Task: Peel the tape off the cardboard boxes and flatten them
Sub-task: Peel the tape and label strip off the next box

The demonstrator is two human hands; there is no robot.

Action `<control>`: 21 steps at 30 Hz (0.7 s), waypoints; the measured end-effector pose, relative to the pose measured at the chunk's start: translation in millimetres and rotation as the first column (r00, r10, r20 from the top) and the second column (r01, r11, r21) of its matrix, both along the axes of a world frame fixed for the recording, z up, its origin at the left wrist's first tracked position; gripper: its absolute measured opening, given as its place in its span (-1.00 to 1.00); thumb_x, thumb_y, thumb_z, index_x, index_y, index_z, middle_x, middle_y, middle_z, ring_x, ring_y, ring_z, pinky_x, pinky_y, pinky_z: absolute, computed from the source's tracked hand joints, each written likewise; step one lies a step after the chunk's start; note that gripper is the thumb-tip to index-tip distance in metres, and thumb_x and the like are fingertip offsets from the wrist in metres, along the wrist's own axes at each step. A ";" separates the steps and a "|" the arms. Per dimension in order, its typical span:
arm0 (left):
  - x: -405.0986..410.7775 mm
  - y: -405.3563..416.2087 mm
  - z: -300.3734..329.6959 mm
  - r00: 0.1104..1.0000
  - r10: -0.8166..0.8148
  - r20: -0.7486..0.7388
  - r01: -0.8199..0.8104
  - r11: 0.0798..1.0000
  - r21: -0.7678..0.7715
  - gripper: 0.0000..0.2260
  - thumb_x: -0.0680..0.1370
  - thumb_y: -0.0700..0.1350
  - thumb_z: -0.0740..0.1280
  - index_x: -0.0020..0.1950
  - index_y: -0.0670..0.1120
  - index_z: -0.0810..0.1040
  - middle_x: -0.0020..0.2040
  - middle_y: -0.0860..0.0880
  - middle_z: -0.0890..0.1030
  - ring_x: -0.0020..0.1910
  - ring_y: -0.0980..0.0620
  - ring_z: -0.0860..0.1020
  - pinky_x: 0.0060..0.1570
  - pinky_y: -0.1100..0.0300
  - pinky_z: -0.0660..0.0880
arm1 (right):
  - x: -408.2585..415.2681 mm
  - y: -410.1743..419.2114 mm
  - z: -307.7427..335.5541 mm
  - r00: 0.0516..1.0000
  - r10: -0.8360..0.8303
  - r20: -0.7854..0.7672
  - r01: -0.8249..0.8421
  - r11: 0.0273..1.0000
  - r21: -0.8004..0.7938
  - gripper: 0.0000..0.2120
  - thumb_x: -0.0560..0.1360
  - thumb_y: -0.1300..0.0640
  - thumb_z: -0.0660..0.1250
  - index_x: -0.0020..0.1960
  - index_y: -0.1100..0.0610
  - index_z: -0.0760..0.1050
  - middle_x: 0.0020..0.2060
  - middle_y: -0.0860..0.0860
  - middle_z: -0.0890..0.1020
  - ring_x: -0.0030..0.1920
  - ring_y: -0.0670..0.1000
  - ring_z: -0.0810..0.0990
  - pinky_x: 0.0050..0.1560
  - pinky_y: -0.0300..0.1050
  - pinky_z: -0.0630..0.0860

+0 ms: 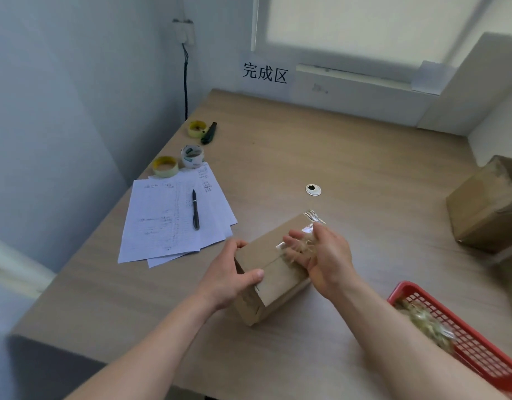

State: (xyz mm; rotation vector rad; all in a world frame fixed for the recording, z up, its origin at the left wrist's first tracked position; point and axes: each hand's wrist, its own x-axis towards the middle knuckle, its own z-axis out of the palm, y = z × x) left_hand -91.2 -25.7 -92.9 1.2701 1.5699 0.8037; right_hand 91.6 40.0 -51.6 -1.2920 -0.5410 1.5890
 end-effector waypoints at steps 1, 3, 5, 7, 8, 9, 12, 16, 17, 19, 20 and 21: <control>1.7 0.3 -0.7 1.000 -0.002 0.002 0.002 1.000 -0.005 -0.54 0.34 0.04 0.49 0.15 0.07 0.40 0.02 0.06 0.61 -0.03 0.13 0.58 -0.06 0.27 0.50 | -1.9 1.8 -1.0 0.996 0.001 0.087 -0.002 1.000 0.018 -0.79 0.67 0.12 0.18 0.05 0.28 0.41 -0.23 0.20 0.62 -0.33 0.12 0.68 -0.20 0.11 0.65; 7.9 -2.3 -0.2 1.000 -0.008 -0.004 0.008 1.000 -0.005 -0.54 0.31 0.05 0.48 0.14 0.07 0.41 -0.01 0.07 0.62 -0.05 0.11 0.59 -0.06 0.22 0.51 | -2.0 5.7 -5.7 0.864 0.048 0.501 -0.151 0.974 0.167 -0.77 0.62 -0.01 0.23 -0.04 0.16 0.38 -0.36 0.09 0.58 -0.41 0.02 0.60 -0.20 0.03 0.60; 14.3 -4.4 -0.8 1.000 -0.018 -0.026 0.018 1.000 -0.011 -0.52 0.30 0.08 0.47 0.15 0.07 0.41 -0.04 0.08 0.64 -0.10 0.13 0.60 -0.06 0.20 0.52 | -0.7 6.7 -8.9 0.503 0.028 0.864 -0.470 0.847 0.246 -0.74 0.57 -0.15 0.26 -0.08 0.03 0.33 -0.35 -0.02 0.56 -0.31 -0.01 0.54 -0.23 -0.06 0.47; 20.2 -5.7 -3.3 0.999 -0.017 -0.046 0.016 0.999 -0.033 -0.53 0.31 0.08 0.48 0.15 0.09 0.40 -0.05 0.08 0.65 -0.10 0.12 0.61 -0.05 0.14 0.54 | 1.7 4.5 -14.2 0.241 -0.027 0.970 -0.625 0.760 0.177 -0.64 0.52 -0.32 0.17 -0.08 -0.02 0.32 -0.29 -0.05 0.55 -0.20 0.09 0.53 -0.26 -0.04 0.30; 22.1 -7.4 -5.2 0.998 -0.014 -0.062 0.011 0.999 -0.044 -0.54 0.33 0.07 0.49 0.14 0.09 0.40 -0.05 0.08 0.64 -0.10 0.11 0.61 -0.05 0.12 0.55 | 0.8 0.7 -17.8 0.154 -0.041 0.987 -0.647 0.751 0.132 -0.56 0.49 -0.41 0.07 -0.10 -0.03 0.34 -0.27 -0.06 0.52 -0.18 0.12 0.53 -0.25 -0.05 0.27; 23.5 -9.5 -7.6 0.996 -0.014 -0.086 0.009 0.998 -0.061 -0.55 0.34 0.06 0.50 0.13 0.10 0.40 -0.04 0.09 0.64 -0.10 0.10 0.61 -0.04 0.10 0.55 | -1.7 -4.3 -21.7 0.080 -0.048 0.996 -0.655 0.751 0.089 -0.48 0.46 -0.45 -0.04 -0.12 -0.02 0.36 -0.25 -0.08 0.48 -0.16 0.11 0.53 -0.24 -0.06 0.25; 28.2 -21.1 -23.4 0.980 -0.004 -0.197 -0.017 0.994 -0.104 -0.56 0.39 0.02 0.48 0.18 0.14 0.38 0.11 0.13 0.57 0.03 0.08 0.57 0.11 0.06 0.52 | 4.2 -20.2 -38.8 0.080 -0.066 0.995 -0.689 0.717 0.103 -0.48 0.52 -0.31 -0.09 -0.16 0.03 0.46 -0.19 -0.09 0.43 -0.07 0.07 0.52 -0.20 -0.11 0.23; 30.3 -34.1 -43.7 0.920 -0.040 -0.391 -0.027 0.986 -0.165 -0.55 0.45 -0.06 0.40 0.28 0.13 0.35 0.18 0.16 0.48 0.22 0.04 0.52 0.19 0.13 0.47 | 42.0 -13.7 -52.8 0.292 0.010 0.956 -0.663 0.722 0.195 -0.88 0.55 0.18 0.29 -0.05 0.12 0.61 -0.04 -0.05 0.48 0.02 0.04 0.51 -0.03 -0.13 0.39; 32.4 -36.9 -47.6 0.914 -0.018 -0.405 -0.044 0.989 -0.144 -0.49 0.43 -0.05 0.41 0.33 0.10 0.33 0.25 0.12 0.45 0.29 0.03 0.47 0.23 0.17 0.43 | 47.2 -12.8 -51.4 0.333 0.054 0.941 -0.663 0.724 0.192 -0.86 0.52 0.23 0.33 0.02 0.12 0.63 0.00 -0.05 0.50 0.03 0.00 0.52 0.01 -0.22 0.41; 39.9 -38.7 -46.3 0.913 0.078 -0.401 -0.083 0.997 0.005 -0.26 0.34 0.06 0.44 0.46 0.06 0.22 0.41 0.06 0.26 0.46 0.04 0.27 0.34 0.23 0.28 | 52.2 -10.4 -47.9 0.414 0.101 0.905 -0.599 0.778 0.187 -0.72 0.44 0.23 0.41 0.12 0.03 0.56 -0.01 -0.10 0.53 -0.02 -0.08 0.53 -0.06 -0.42 0.36; 46.5 -35.4 -42.8 0.906 0.084 -0.414 -0.050 0.995 0.091 -0.11 0.29 0.17 0.44 0.52 0.06 0.12 0.49 0.08 0.13 0.52 0.08 0.12 0.40 0.23 0.19 | 53.1 -7.7 -45.9 0.459 0.108 0.882 -0.530 0.830 0.174 -0.68 0.39 0.20 0.46 0.09 -0.03 0.49 -0.05 -0.12 0.54 -0.09 -0.11 0.53 -0.14 -0.41 0.37; 51.8 -31.9 -38.6 0.885 0.051 -0.462 0.020 0.989 0.147 0.01 0.23 0.29 0.42 0.56 0.08 0.01 0.53 0.13 0.01 0.55 0.13 -0.02 0.44 0.21 0.12 | 51.7 -5.5 -44.9 0.481 0.113 0.869 -0.477 0.866 0.151 -0.66 0.34 0.17 0.50 0.02 -0.04 0.44 -0.10 -0.11 0.54 -0.17 -0.10 0.52 -0.20 -0.35 0.38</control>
